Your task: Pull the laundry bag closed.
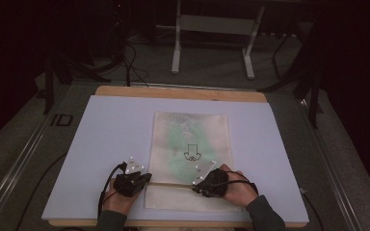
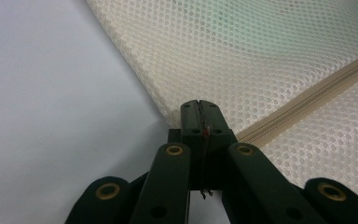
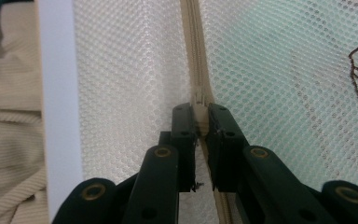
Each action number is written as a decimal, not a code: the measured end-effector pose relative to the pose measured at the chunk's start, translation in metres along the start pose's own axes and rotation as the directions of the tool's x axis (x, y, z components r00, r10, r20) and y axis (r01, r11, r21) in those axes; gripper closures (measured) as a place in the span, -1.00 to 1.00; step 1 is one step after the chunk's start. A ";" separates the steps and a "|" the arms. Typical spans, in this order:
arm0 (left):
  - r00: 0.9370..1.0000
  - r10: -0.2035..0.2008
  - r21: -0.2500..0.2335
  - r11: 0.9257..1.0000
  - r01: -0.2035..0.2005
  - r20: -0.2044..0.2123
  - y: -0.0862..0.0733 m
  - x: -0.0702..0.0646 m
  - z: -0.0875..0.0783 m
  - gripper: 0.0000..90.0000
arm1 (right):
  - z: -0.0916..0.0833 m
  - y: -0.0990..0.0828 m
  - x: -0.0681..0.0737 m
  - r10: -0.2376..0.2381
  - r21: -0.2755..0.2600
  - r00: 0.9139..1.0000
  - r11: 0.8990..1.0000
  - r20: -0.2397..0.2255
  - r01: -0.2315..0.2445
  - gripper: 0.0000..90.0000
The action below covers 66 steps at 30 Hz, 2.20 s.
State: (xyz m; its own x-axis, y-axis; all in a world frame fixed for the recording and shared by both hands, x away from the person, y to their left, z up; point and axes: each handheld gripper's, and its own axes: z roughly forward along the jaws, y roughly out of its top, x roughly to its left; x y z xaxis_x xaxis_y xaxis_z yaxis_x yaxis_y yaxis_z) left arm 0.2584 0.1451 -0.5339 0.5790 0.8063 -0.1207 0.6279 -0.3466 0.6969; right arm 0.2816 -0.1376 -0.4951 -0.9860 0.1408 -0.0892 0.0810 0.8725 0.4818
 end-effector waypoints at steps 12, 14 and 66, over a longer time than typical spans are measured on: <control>1.000 -0.001 0.002 1.000 0.001 0.001 0.000 0.000 0.000 0.99 | -0.006 -0.012 -0.002 0.022 0.008 1.000 1.000 0.007 -0.022 0.83; 1.000 -0.003 0.001 1.000 0.003 0.003 0.000 0.000 0.000 0.99 | -0.008 -0.014 -0.003 0.025 0.004 1.000 1.000 0.009 -0.025 0.83; 1.000 -0.001 0.003 1.000 0.001 0.000 0.000 0.000 0.000 0.99 | -0.039 -0.064 -0.012 0.139 0.001 0.989 0.990 0.040 -0.139 0.83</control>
State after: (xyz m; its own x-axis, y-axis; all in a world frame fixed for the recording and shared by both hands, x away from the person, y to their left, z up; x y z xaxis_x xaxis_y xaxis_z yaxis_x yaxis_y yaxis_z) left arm 0.2583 0.1452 -0.5337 0.5783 0.8067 -0.1215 0.6299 -0.3469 0.6949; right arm 0.2829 -0.2131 -0.4906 -0.9586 0.2792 -0.0561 0.2176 0.8450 0.4885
